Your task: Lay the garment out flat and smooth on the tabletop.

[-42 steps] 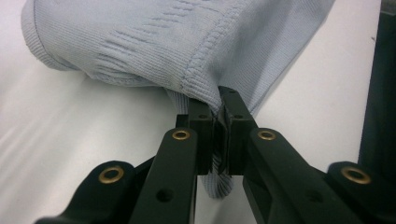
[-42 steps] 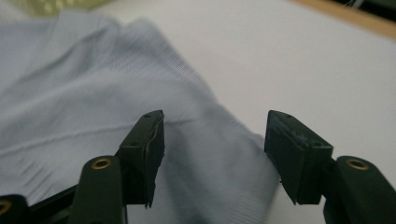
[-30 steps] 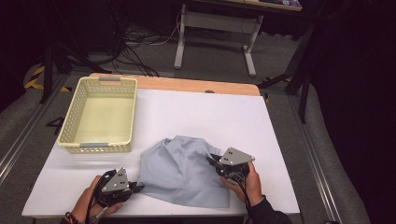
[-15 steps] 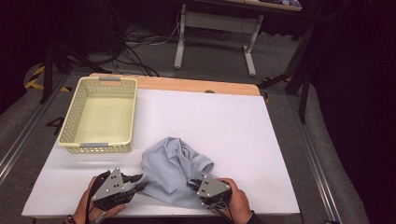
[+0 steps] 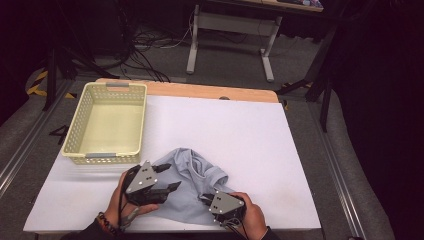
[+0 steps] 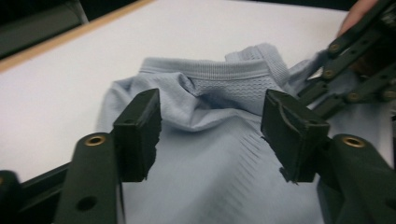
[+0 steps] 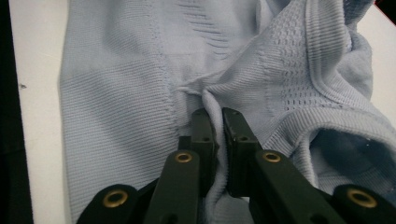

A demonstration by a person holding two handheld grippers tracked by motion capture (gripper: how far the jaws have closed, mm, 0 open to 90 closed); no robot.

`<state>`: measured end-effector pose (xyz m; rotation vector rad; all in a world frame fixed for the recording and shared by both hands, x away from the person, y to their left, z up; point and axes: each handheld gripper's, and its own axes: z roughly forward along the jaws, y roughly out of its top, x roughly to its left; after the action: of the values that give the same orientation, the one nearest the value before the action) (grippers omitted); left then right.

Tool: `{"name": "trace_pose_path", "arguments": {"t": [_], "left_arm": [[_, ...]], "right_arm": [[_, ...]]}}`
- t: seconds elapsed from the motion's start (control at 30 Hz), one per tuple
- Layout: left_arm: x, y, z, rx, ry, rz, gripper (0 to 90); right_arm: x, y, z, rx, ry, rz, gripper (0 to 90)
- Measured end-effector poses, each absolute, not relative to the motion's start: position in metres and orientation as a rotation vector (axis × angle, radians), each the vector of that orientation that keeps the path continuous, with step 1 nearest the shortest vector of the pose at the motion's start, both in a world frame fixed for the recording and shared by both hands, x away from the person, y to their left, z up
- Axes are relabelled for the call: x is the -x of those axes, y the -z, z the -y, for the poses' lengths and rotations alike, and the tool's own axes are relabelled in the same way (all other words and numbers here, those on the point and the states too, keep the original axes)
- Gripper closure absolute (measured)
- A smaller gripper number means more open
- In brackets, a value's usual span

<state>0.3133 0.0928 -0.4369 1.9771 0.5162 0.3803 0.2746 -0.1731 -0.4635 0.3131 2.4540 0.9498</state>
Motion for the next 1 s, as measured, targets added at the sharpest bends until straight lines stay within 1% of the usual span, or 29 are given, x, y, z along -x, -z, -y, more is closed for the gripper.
{"name": "trace_pose_path", "arguments": {"t": [0.03, 0.07, 0.1, 0.17, 0.2, 0.3, 0.37, 0.4, 0.43, 0.47, 0.5, 0.53, 0.57, 0.63, 0.67, 0.7, 0.77, 0.8, 0.83, 0.9, 1.0], "left_arm": [[-0.317, 0.439, -0.086, -1.997, -0.362, -0.515, 36.8], [-0.317, 0.439, -0.086, -1.997, -0.362, -0.515, 35.7], [-0.321, 0.440, -0.078, -2.031, -0.367, -0.514, 35.7], [-0.326, 0.442, -0.067, -2.073, -0.358, -0.523, 31.0], [-0.328, 0.443, -0.064, -2.079, -0.347, -0.529, 30.4], [-0.330, 0.446, -0.049, -2.116, -0.301, -0.510, 30.6], [-0.331, 0.447, -0.045, -2.123, -0.296, -0.507, 30.7], [-0.333, 0.450, -0.036, -2.137, -0.298, -0.520, 31.6], [-0.333, 0.450, -0.036, -2.137, -0.298, -0.520, 32.6], [-0.335, 0.453, -0.031, -2.137, -0.333, -0.546, 37.2], [-0.335, 0.453, -0.031, -2.137, -0.333, -0.546, 40.2], [-0.337, 0.456, -0.028, -2.149, -0.333, -0.563, 40.2], [-0.337, 0.459, -0.026, -2.159, -0.335, -0.582, 42.5], [-0.337, 0.462, -0.021, -2.193, -0.332, -0.574, 54.6], [-0.336, 0.462, -0.021, -2.199, -0.339, -0.567, 67.6], [-0.335, 0.462, -0.020, -2.199, -0.347, -0.561, 67.6], [-0.335, 0.463, -0.021, -2.201, -0.352, -0.562, 77.6], [-0.336, 0.463, -0.022, -2.197, -0.343, -0.565, 80.0], [-0.336, 0.463, -0.024, -2.189, -0.330, -0.569, 82.2], [-0.337, 0.463, -0.025, -2.190, -0.325, -0.569, 82.6], [-0.336, 0.464, -0.024, -2.194, -0.330, -0.565, 83.3]], "right_arm": [[-0.275, 0.464, 0.173, -0.307, -0.952, -2.454, 83.5], [-0.275, 0.464, 0.173, -0.307, -0.952, -2.454, 83.5], [-0.276, 0.464, 0.173, -0.303, -0.952, -2.454, 83.5], [-0.276, 0.464, 0.173, -0.295, -0.951, -2.453, 83.4], [-0.276, 0.464, 0.172, -0.303, -0.947, -2.458, 83.4], [-0.275, 0.463, 0.171, -0.282, -0.926, -2.456, 83.0], [-0.276, 0.463, 0.169, -0.273, -0.921, -2.454, 82.8], [-0.275, 0.463, 0.168, -0.265, -0.915, -2.453, 82.7], [-0.275, 0.464, 0.168, -0.267, -0.912, -2.452, 82.6], [-0.275, 0.464, 0.168, -0.251, -0.905, -2.446, 82.4], [-0.275, 0.464, 0.168, -0.251, -0.905, -2.446, 82.4], [-0.274, 0.464, 0.167, -0.256, -0.902, -2.447, 82.2], [-0.273, 0.464, 0.167, -0.256, -0.900, -2.447, 81.9], [-0.274, 0.464, 0.167, -0.251, -0.903, -2.445, 80.4], [-0.274, 0.464, 0.167, -0.259, -0.910, -2.444, 77.0], [-0.274, 0.464, 0.167, -0.259, -0.910, -2.444, 77.0], [-0.273, 0.462, 0.168, -0.275, -0.932, -2.433, 70.6], [-0.273, 0.461, 0.169, -0.269, -0.940, -2.430, 67.7], [-0.271, 0.454, 0.173, -0.295, -1.025, -2.424, 63.2], [-0.271, 0.451, 0.175, -0.294, -1.052, -2.407, 62.4], [-0.268, 0.431, 0.186, -0.332, -1.151, -2.307, 59.8]]}}
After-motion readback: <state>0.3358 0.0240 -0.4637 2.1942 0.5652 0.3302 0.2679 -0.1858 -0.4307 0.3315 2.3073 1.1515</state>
